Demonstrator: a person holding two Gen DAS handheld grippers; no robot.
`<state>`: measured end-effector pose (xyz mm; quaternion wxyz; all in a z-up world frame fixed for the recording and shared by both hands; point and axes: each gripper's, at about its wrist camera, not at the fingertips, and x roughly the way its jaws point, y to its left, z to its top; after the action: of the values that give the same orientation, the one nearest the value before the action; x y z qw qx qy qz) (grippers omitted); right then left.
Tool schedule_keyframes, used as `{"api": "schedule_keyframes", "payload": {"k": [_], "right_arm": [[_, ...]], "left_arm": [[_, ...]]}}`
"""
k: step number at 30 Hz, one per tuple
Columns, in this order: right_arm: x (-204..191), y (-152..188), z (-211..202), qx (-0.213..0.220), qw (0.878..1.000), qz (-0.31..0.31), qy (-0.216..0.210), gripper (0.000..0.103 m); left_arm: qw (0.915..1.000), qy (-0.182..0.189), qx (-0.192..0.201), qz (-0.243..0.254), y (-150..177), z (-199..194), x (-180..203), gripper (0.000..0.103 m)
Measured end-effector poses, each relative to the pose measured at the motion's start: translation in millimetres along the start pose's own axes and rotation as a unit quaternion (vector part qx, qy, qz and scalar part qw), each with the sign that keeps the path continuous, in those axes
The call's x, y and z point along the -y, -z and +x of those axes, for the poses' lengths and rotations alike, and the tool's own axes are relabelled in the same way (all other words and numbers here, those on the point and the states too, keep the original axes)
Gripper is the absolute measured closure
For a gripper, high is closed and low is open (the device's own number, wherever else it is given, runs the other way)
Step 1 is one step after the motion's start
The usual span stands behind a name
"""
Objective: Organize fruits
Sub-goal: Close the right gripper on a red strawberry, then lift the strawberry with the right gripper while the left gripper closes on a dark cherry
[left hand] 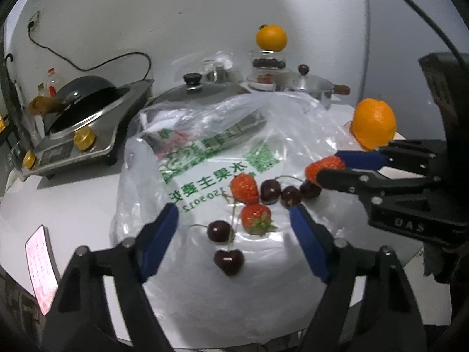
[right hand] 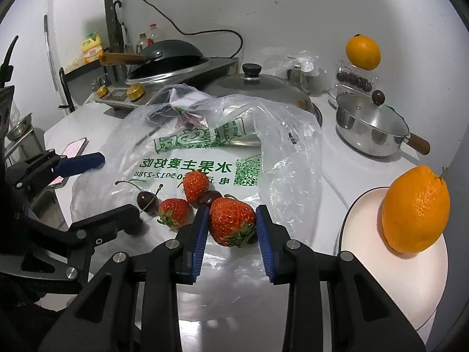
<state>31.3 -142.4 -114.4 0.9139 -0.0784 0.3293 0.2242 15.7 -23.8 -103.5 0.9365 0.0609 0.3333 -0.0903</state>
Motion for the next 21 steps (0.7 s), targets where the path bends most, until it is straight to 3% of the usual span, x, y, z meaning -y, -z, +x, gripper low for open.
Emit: {"api": "schedule_keyframes", "payload": {"k": [5, 13, 21], "right_arm": [[-0.1, 1.1, 0.7, -0.001, 1.000, 0.002, -0.002, 0.068], [-0.8, 0.7, -0.9, 0.000, 1.000, 0.001, -0.004, 0.068], [0.1, -0.9, -4.2, 0.004, 1.000, 0.002, -0.005, 0.068]], "left_arm": [[0.9998, 0.001, -0.018, 0.001, 5.6, 5.2, 0.3, 0.039], [0.9991, 0.005, 0.040, -0.015, -7.7, -28.9, -3.1, 0.039], [0.9988, 0.028, 0.039, -0.007, -9.9, -23.7, 6.7, 0.039]]}}
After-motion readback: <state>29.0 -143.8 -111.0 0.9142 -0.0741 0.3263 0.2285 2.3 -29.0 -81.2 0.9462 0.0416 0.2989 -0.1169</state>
